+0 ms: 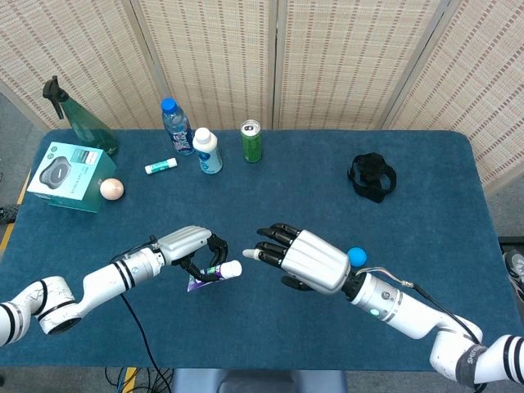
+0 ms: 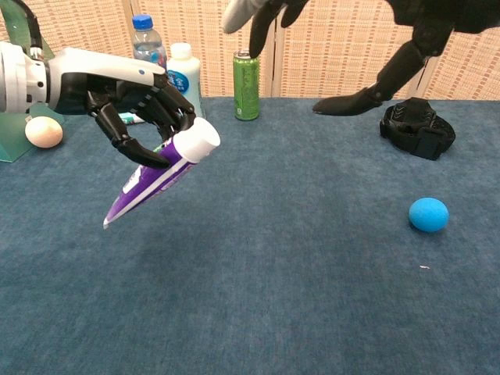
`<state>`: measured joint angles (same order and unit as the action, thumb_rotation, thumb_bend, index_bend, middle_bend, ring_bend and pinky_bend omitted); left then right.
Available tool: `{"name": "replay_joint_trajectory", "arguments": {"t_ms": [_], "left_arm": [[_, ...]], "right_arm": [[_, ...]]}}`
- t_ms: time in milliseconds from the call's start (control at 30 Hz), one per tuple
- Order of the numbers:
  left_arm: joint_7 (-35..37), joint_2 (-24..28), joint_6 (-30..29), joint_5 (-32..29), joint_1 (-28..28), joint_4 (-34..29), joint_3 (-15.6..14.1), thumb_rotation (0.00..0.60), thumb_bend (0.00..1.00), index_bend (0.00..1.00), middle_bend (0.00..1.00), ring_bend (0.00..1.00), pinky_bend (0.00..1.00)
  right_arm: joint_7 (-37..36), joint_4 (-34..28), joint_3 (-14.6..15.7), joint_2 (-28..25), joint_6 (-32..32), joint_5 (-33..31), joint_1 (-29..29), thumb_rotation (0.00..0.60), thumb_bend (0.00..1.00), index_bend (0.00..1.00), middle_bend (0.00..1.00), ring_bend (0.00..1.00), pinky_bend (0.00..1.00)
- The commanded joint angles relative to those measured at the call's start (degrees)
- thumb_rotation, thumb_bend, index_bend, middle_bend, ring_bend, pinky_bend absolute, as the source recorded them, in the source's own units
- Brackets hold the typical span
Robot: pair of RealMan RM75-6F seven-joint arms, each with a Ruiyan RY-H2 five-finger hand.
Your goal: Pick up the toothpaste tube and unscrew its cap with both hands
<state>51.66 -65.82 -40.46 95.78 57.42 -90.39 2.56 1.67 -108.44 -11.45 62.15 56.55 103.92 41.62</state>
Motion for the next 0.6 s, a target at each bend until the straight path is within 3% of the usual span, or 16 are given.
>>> {"name": "replay_joint_trajectory", "arguments": {"t_ms": [33,600], "left_arm": [[4.3,-0.1,0.7,0.3,1.8,1.4,-0.5,0.600,0.31,0.56,0.63,0.40,0.33],[15.9,-0.3,-5.8,5.6,4.6,4.8,-4.9,0.600,0.32,0.57,0.64,0.40,0.33]], "right_arm": [[1.8,0.3,-0.2,0.9,-0.5,0.6,1.3,0.600,0.20,0.22,0.33,0.14,0.22],[3.7,7.2,1.1,7.0,1.5,1.4,5.2,0.600,0.22,0.30,0.33,0.14,0.22]]}}
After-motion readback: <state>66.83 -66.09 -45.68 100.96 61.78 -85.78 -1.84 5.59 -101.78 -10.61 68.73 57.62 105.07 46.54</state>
